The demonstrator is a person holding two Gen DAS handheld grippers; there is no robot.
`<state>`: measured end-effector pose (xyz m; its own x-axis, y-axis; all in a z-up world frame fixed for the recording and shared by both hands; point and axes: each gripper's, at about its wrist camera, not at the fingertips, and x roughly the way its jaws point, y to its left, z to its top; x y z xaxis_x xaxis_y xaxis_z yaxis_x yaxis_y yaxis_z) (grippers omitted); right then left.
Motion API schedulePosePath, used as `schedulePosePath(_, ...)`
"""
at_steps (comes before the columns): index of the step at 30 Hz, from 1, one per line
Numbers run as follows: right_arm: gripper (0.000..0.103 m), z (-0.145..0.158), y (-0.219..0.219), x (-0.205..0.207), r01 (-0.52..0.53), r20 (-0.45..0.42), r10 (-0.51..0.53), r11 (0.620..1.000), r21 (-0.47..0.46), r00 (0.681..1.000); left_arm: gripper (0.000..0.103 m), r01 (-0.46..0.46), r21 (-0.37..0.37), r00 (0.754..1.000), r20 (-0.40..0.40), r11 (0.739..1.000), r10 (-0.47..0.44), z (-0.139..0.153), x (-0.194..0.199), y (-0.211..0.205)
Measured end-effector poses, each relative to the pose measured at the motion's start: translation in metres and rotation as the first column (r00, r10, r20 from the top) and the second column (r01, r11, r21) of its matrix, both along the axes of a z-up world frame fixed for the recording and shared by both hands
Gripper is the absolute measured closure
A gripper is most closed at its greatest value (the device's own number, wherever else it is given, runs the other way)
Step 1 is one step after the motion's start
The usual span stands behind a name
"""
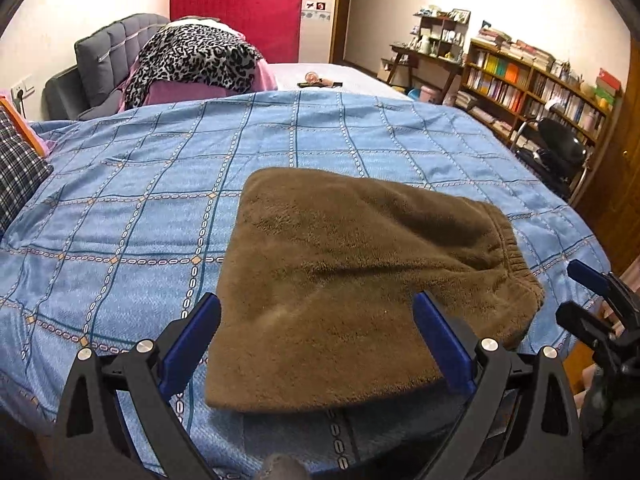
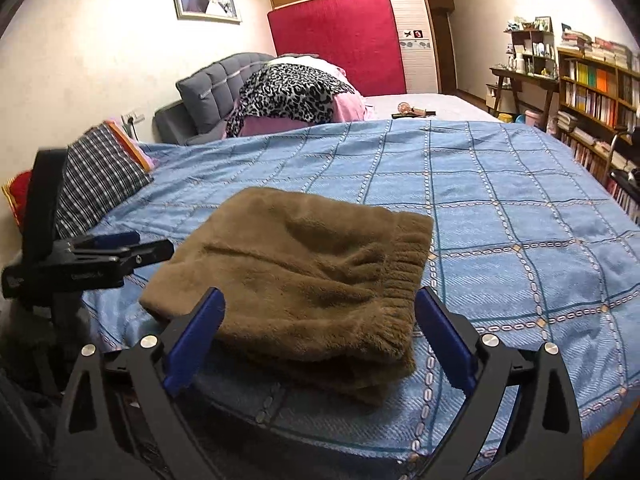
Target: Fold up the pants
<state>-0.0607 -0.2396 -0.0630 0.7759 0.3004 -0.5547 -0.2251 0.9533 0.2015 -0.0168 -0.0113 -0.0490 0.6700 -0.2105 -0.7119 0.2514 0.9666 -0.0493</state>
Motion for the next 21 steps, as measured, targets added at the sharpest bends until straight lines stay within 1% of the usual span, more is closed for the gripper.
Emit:
schedulePosePath(6,0.005,-0.002,0.0,-0.006,0.004,0.009,-0.004,1.0,-0.005,1.0,0.007,-0.039,0.113,0.999,0.033,0.993,0.035,0.0,-0.005,-0.009)
schedulePosePath(9,0.005,-0.002,-0.002,-0.006,0.012,0.009,-0.012,1.0,0.002,1.0,0.007,-0.042,0.142,0.998,0.046,0.989,0.036,0.0,-0.007,-0.012)
schedulePosePath(21,0.005,-0.001,0.004,-0.001,0.002,0.006,-0.002,1.0,-0.018,1.0,0.007,-0.035,0.125,0.999,0.032,0.992,0.031,0.001,-0.006,-0.013)
